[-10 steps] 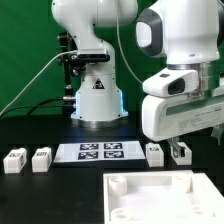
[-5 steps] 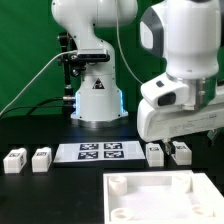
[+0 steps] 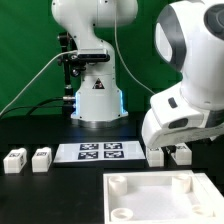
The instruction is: Assemble one leg
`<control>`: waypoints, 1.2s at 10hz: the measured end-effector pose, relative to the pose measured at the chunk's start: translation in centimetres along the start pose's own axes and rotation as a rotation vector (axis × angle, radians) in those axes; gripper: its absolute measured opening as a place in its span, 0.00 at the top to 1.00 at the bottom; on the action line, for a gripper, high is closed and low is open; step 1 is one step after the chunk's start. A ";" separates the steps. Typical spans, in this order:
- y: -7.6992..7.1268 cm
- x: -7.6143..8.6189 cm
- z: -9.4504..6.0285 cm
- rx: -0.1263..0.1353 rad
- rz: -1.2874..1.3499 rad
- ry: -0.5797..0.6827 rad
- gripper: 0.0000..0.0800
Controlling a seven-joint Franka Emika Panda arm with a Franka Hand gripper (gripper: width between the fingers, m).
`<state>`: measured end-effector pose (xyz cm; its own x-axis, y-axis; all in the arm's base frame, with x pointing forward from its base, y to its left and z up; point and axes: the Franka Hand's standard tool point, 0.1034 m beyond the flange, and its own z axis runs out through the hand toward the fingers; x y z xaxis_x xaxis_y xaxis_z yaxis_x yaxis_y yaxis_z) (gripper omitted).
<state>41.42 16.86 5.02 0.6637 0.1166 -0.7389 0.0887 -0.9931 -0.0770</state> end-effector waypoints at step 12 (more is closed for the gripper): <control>-0.4 0.3 4.4 -0.013 0.056 -0.123 0.19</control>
Offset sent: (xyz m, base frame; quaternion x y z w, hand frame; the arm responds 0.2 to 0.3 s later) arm 0.0000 0.0000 0.0000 0.0000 0.0000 0.0000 1.0000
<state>38.29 17.21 1.86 0.5718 0.0573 -0.8184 0.0638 -0.9976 -0.0252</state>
